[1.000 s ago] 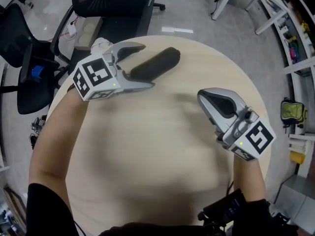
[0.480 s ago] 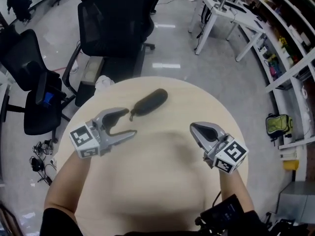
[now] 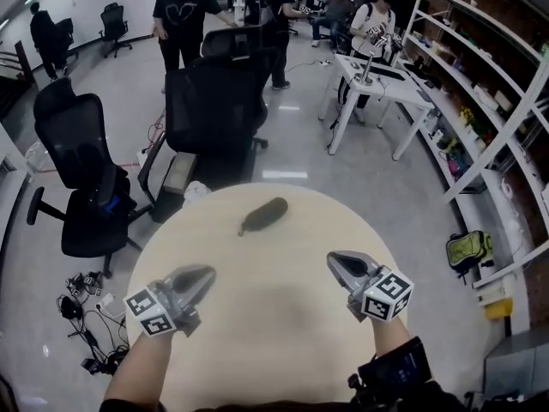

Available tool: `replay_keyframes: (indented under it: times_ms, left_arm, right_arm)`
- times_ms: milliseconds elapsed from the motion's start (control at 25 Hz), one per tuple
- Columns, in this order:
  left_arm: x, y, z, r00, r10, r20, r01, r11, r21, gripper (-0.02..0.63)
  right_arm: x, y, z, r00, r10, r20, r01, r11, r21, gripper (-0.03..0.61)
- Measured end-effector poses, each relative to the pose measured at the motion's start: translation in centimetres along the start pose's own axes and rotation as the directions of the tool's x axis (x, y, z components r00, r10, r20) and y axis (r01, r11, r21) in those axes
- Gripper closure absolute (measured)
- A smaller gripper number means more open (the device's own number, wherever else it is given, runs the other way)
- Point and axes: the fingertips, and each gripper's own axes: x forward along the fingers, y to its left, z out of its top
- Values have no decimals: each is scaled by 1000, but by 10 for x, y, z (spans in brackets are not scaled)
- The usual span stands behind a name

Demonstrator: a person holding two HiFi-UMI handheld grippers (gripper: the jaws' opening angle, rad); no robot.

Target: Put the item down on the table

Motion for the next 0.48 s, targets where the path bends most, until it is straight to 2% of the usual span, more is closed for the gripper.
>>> replay_keyframes:
  times_ms: [120, 320, 480]
  left_arm:
    - [-44, -40, 21, 999, 10, 31, -9, 999, -33, 614]
    - [-112, -98, 67, 996, 41, 77, -42, 999, 5, 614]
    - [-151, -144, 97, 997, 27, 67, -31, 998, 62, 614]
  right_arm:
    - [-27, 38, 9, 1000, -17, 2, 17, 1000, 16, 565]
    - [-66, 101, 36, 999, -39, -4, 39, 999, -12, 565]
    - [-92, 154, 54, 999, -50, 9, 50, 999, 17, 565]
